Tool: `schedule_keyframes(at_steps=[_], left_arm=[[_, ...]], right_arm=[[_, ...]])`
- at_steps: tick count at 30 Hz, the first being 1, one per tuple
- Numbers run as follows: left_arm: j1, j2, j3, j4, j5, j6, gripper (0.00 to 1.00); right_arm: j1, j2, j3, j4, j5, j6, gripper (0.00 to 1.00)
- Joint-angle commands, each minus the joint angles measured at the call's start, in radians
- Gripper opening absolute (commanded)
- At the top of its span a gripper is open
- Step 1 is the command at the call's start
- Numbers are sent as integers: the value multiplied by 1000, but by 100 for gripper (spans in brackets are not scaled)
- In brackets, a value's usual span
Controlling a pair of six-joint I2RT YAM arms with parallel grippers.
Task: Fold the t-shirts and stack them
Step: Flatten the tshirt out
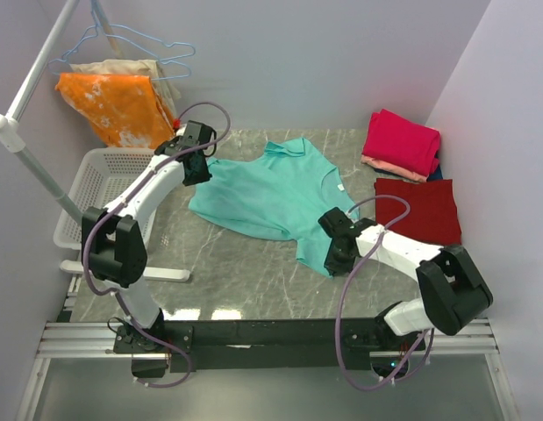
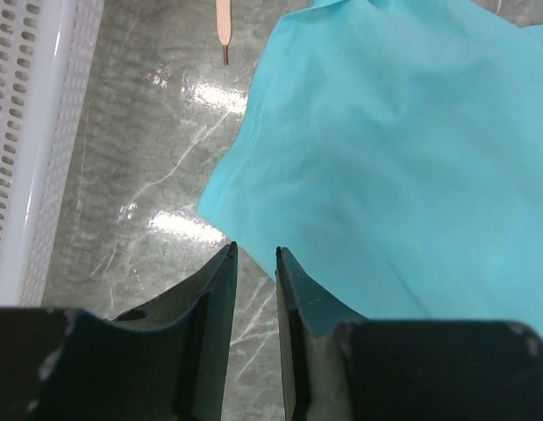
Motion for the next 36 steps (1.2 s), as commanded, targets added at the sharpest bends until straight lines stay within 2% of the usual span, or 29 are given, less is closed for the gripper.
schedule_keyframes(at_steps=[1,4,8,14,19,24,27,28,29,32,36], left_arm=[[6,-69,-17,-4,5,-10,31],[6,-94,-47,1,15,-17,31],[6,-106,-76,7,38,-23,30],[6,-125,-124,36,101,-4,29],[4,-152,-197,69,287,46,29],[0,-188,-317,133,354,57,35],[-5,-166,-343,164,350,37,43],[-7,-139,-343,174,344,31,52],[-7,-123,-339,177,313,23,54],[-8,-70,-331,196,290,-4,57],[-8,-13,-314,220,276,-58,56]], right_arm=[[18,-27,61,-61,85,6,0],[18,-99,184,-155,168,-11,0],[7,-159,436,-259,279,-37,0],[-25,-208,653,-221,423,-68,0],[-48,-228,712,-147,522,-80,0],[-74,-180,762,-124,526,-98,0],[-76,-168,758,-109,471,-103,0],[-74,-168,743,-98,461,-103,0],[-76,-167,738,-98,461,-98,0],[-76,-167,732,-100,451,-94,0],[-74,-173,724,-100,455,-101,0]])
